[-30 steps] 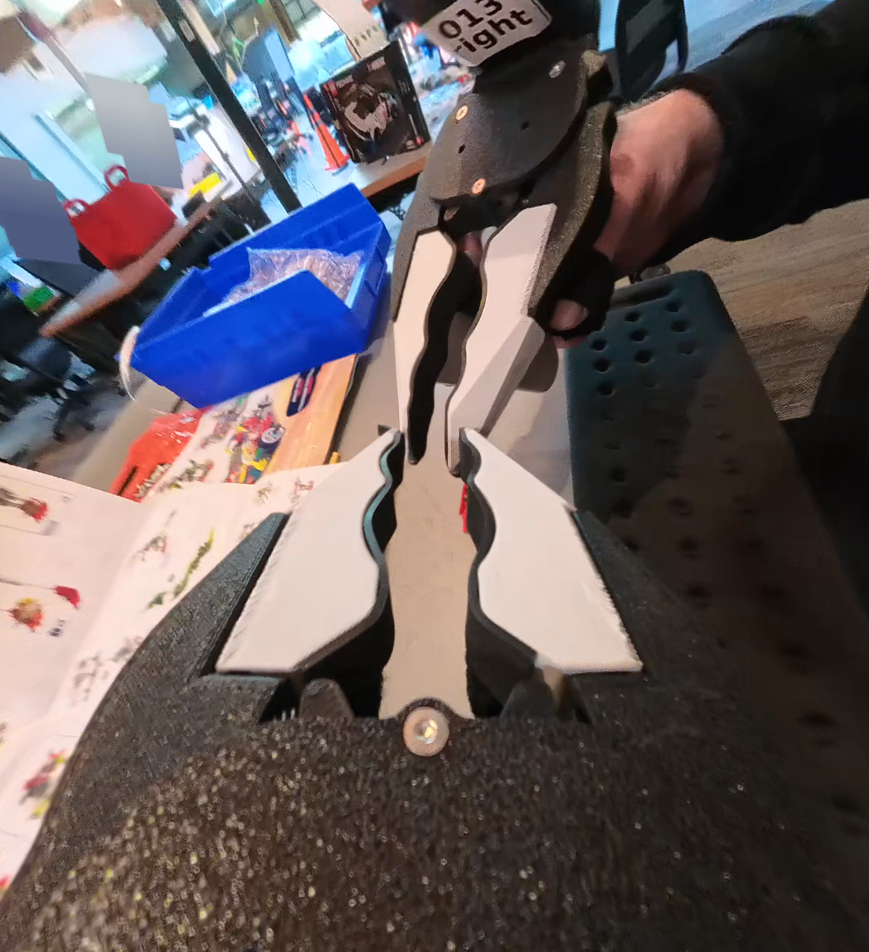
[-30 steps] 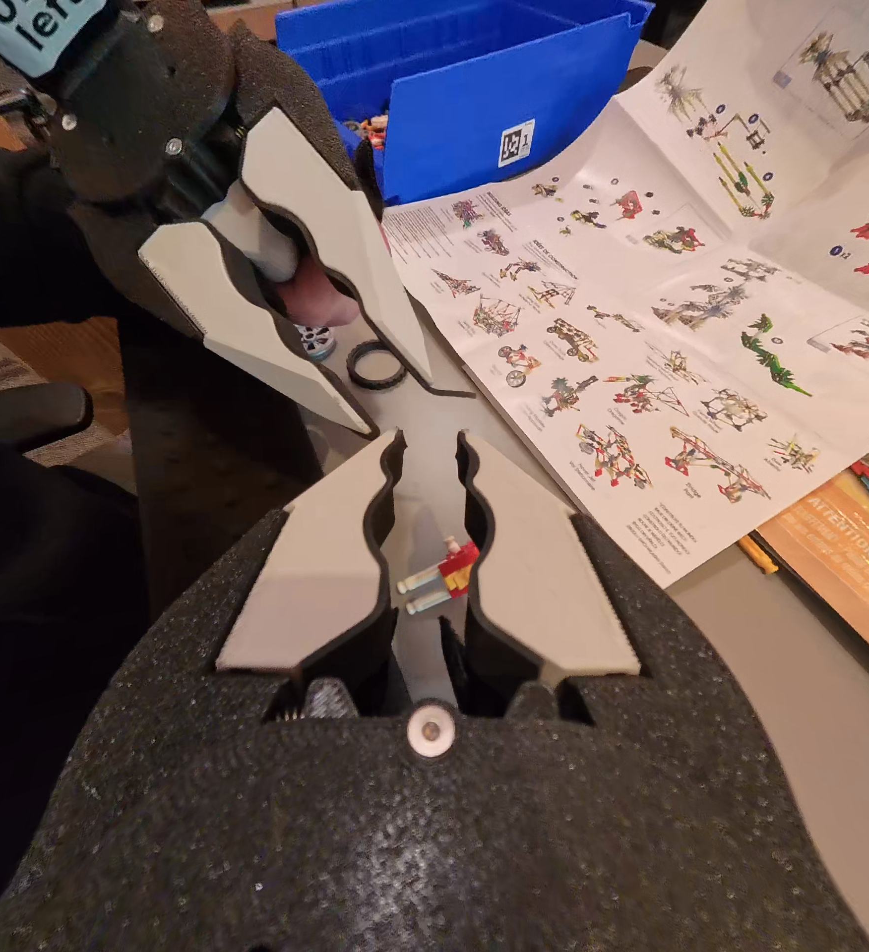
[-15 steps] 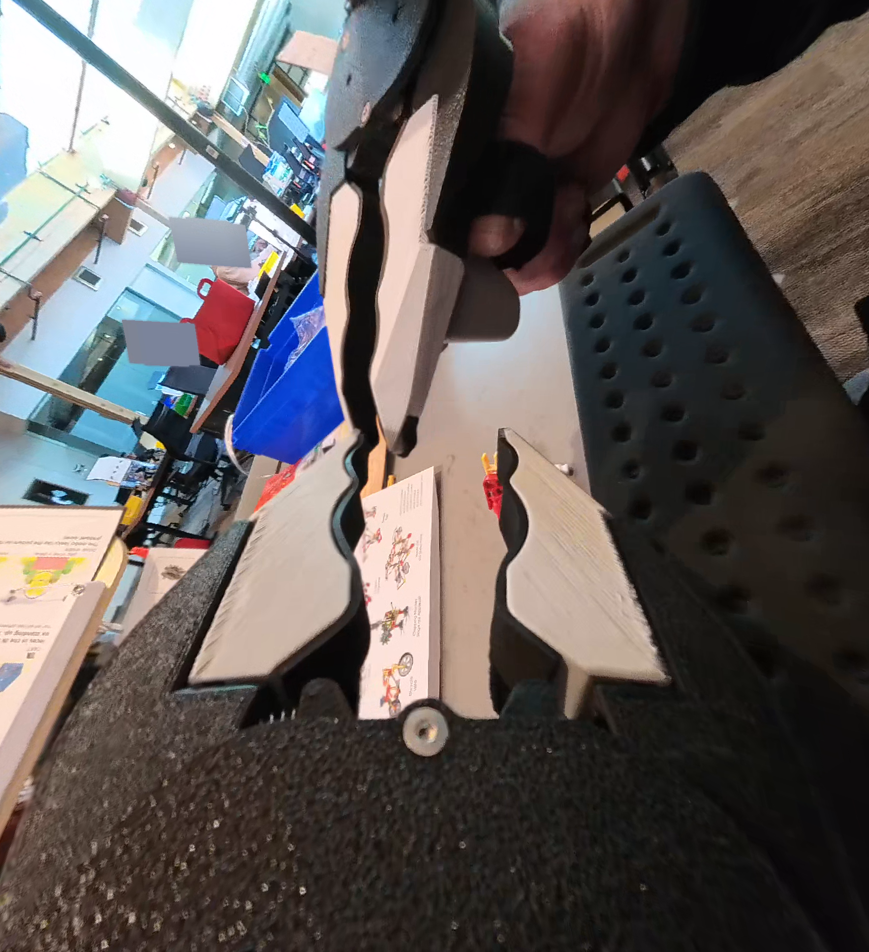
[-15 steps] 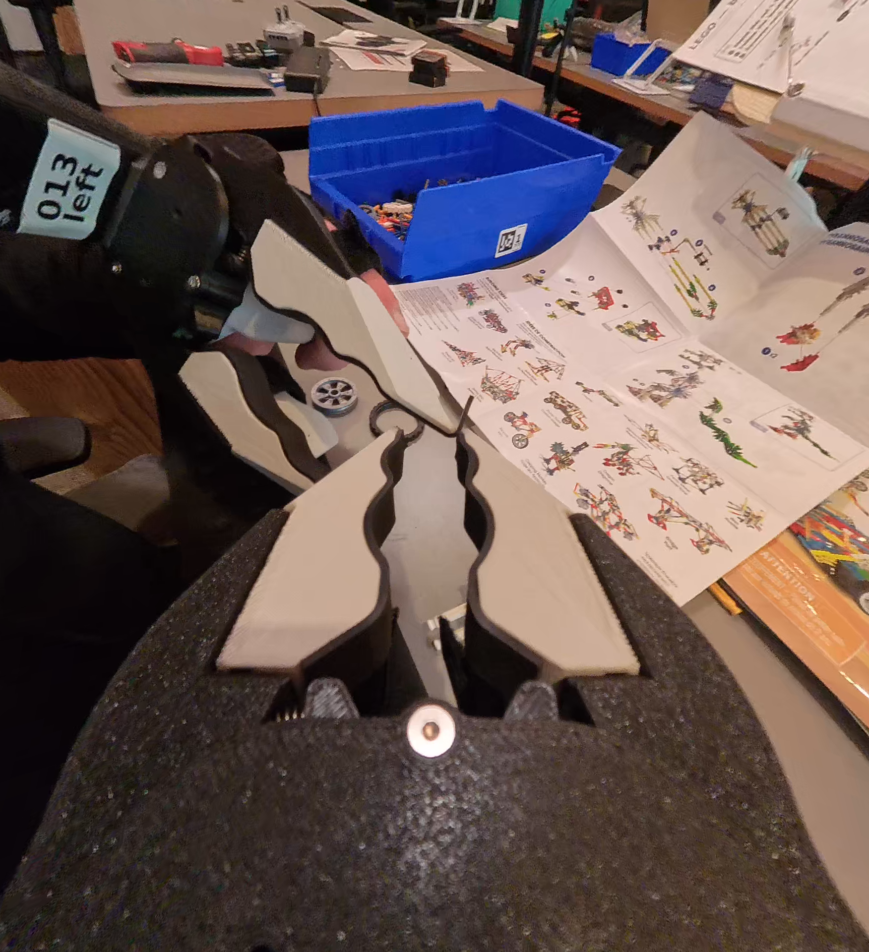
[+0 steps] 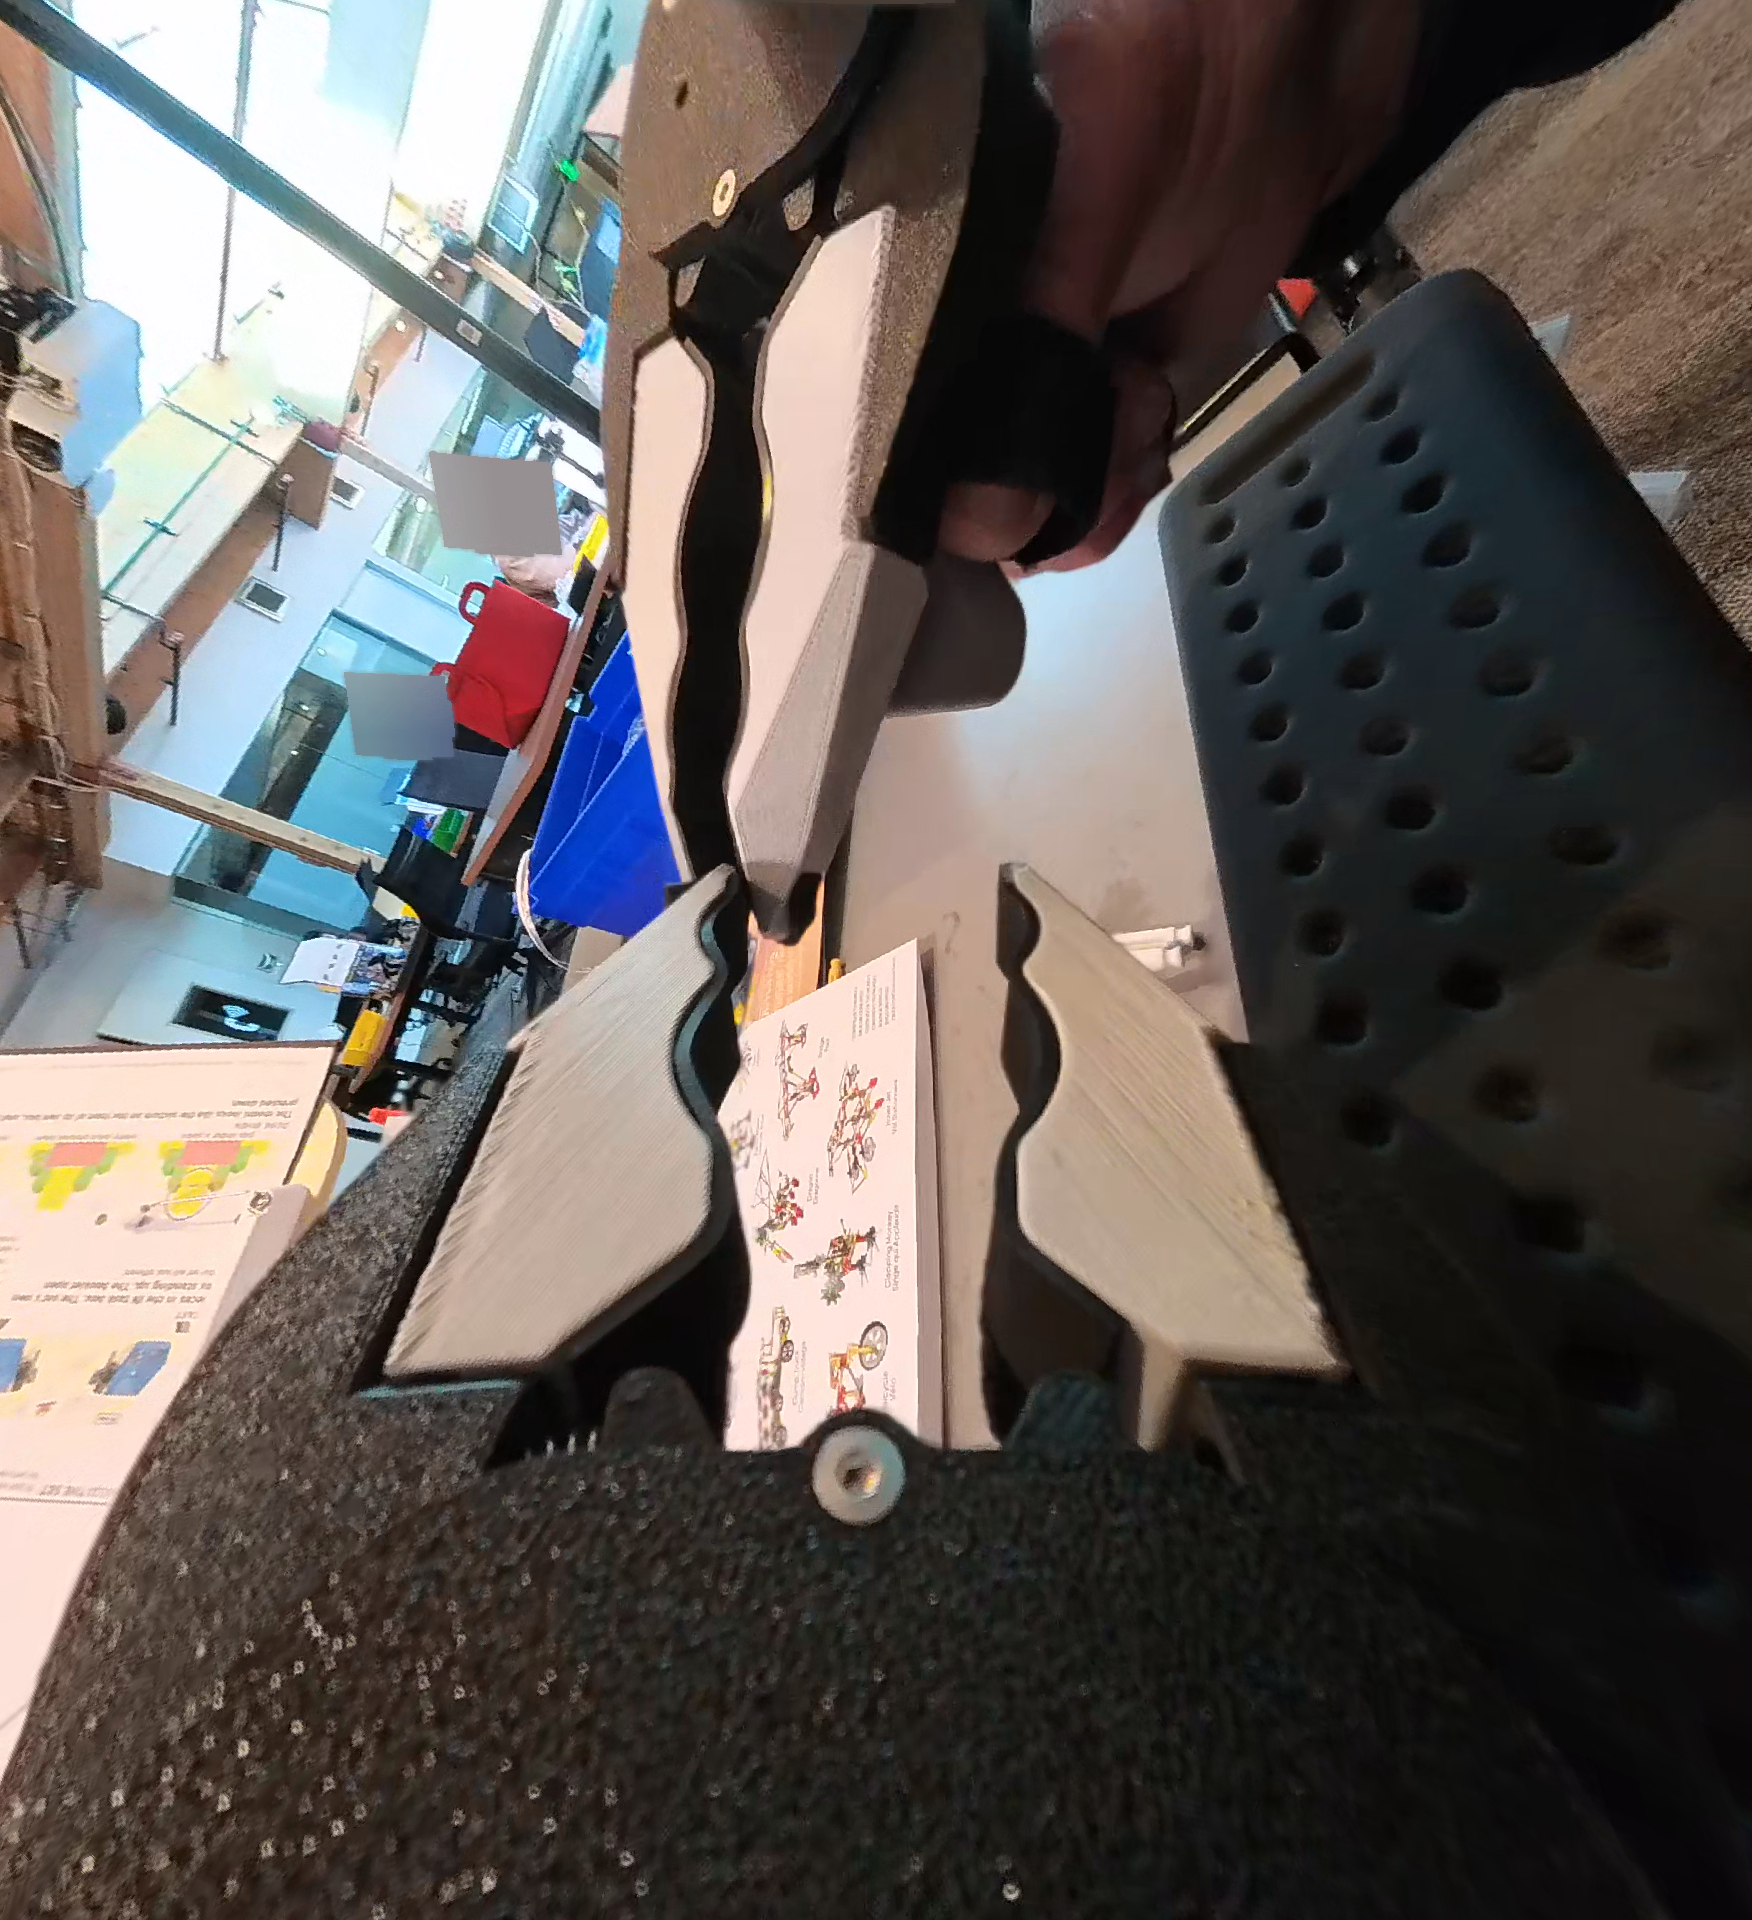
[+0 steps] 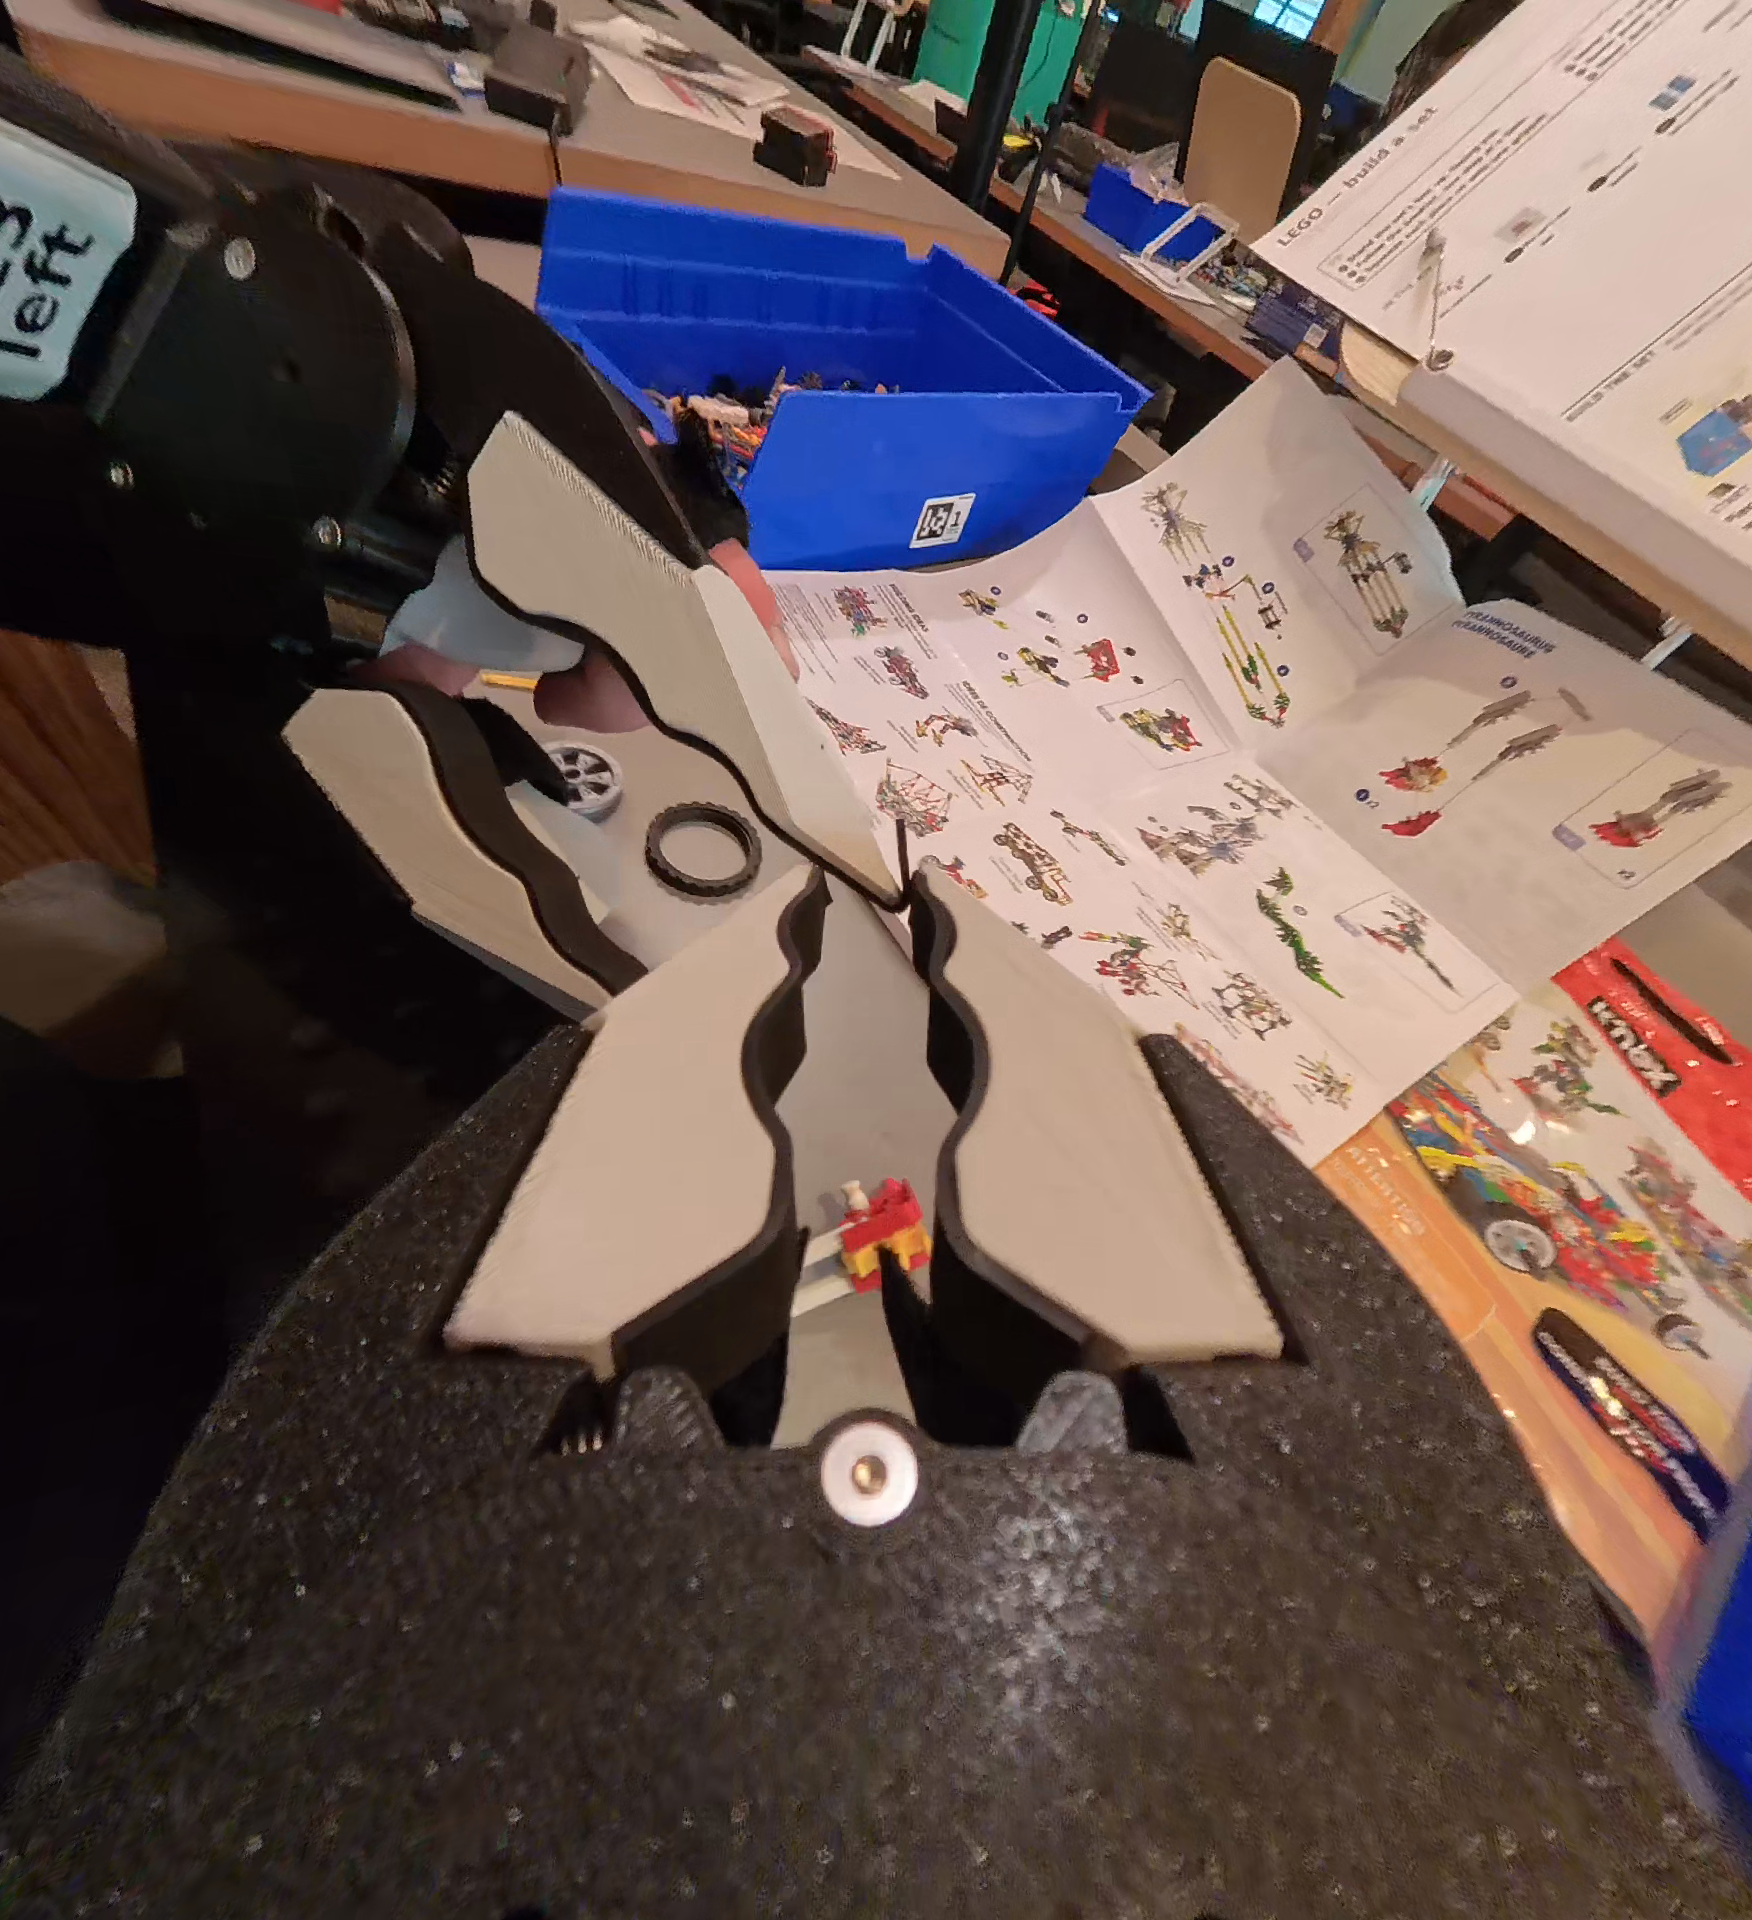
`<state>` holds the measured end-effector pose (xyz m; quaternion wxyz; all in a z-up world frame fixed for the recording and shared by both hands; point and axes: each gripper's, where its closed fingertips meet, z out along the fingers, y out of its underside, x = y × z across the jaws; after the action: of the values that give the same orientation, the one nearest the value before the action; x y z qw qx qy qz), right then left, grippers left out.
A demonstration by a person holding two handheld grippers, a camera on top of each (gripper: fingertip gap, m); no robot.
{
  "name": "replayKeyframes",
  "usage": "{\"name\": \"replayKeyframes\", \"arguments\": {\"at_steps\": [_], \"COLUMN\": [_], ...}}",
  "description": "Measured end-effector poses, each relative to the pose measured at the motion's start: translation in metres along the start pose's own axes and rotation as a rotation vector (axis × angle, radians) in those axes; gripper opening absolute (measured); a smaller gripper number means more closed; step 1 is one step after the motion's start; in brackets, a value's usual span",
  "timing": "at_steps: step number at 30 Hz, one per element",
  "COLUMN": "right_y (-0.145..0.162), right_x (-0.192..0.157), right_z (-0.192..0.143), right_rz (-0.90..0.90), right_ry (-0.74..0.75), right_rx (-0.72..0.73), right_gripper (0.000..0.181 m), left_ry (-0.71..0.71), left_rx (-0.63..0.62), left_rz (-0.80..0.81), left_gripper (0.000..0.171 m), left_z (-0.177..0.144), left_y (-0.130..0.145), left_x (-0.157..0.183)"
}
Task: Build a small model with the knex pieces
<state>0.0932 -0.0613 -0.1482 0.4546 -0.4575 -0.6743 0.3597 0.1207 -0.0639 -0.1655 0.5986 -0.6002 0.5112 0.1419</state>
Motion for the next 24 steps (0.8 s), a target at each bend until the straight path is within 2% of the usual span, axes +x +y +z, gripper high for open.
{"name": "replayKeyframes", "arguments": {"at_steps": [4, 10, 13, 15, 19, 22, 24], "right_y": [0.004, 0.012, 0.015, 0.017, 0.014, 0.006, 0.004], "right_x": [0.003, 0.006, 0.005, 0.002, -0.001, 0.004, 0.003], "right_z": [0.002, 0.004, 0.005, 0.005, 0.003, 0.003, 0.002], "right_rz": [-0.127, -0.424, -0.486, -0.532, -0.464, -0.436, -0.418], "right_ry": [0.050, 0.129, 0.124, 0.096, 0.033, 0.046, 0.021], "right_rx": [-0.057, -0.142, -0.161, -0.168, -0.136, -0.116, -0.103], "right_gripper": [0.014, 0.009, 0.008, 0.007, 0.007, 0.019, 0.020], "left_ry": [0.007, 0.029, 0.036, 0.025, 0.023, 0.001, -0.008], "left_rx": [-0.017, -0.057, -0.066, -0.064, -0.039, -0.024, -0.011], "left_rz": [0.009, 0.010, 0.009, 0.016, 0.018, 0.071, 0.082], "left_gripper": [0.043, 0.032, 0.028, 0.015, 0.011, 0.012, 0.012], "left_z": [0.003, 0.006, 0.007, 0.007, 0.005, 0.004, 0.003], "left_y": [0.002, 0.008, 0.010, 0.010, 0.006, 0.003, 0.000], "left_x": [0.000, 0.001, 0.001, -0.001, -0.003, -0.008, -0.010]}}
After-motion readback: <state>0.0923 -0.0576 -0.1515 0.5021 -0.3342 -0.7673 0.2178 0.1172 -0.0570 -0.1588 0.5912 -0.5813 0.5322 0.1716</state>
